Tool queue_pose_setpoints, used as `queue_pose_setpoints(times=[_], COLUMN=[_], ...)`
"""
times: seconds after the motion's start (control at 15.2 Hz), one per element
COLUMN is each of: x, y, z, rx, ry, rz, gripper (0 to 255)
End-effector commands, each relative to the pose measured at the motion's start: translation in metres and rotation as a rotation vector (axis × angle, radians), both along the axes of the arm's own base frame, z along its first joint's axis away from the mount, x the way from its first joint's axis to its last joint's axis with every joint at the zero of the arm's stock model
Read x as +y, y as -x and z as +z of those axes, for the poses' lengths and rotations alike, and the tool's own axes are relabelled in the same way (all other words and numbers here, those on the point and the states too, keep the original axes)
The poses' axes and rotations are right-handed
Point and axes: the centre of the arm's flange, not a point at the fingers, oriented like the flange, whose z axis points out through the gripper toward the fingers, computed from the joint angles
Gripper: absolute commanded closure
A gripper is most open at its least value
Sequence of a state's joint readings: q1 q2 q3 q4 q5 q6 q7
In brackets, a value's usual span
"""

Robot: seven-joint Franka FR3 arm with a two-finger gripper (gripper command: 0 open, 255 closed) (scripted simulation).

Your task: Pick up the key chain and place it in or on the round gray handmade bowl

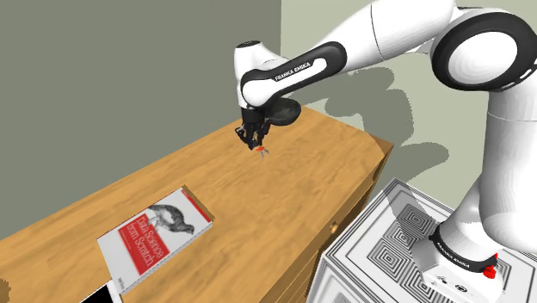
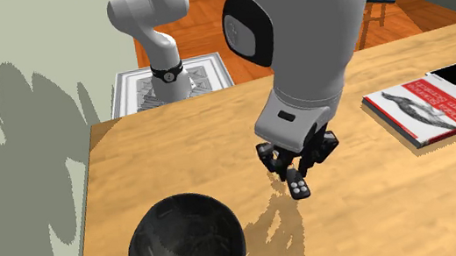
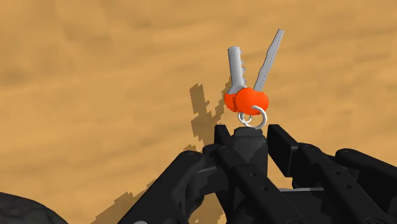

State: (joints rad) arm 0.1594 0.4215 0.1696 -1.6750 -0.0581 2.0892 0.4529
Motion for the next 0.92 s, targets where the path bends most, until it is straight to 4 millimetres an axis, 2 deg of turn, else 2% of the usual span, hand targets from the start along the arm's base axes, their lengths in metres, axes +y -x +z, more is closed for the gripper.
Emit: queue_pose_setpoints(times=[0.0, 0.86], x=[-0.001, -0.001], y=[0.000, 0.000], z=[0.010, 0.079], rx=[0.000, 0.000], ry=[0.000, 0.000], rz=[0.000, 0.000], gripper=[255, 255])
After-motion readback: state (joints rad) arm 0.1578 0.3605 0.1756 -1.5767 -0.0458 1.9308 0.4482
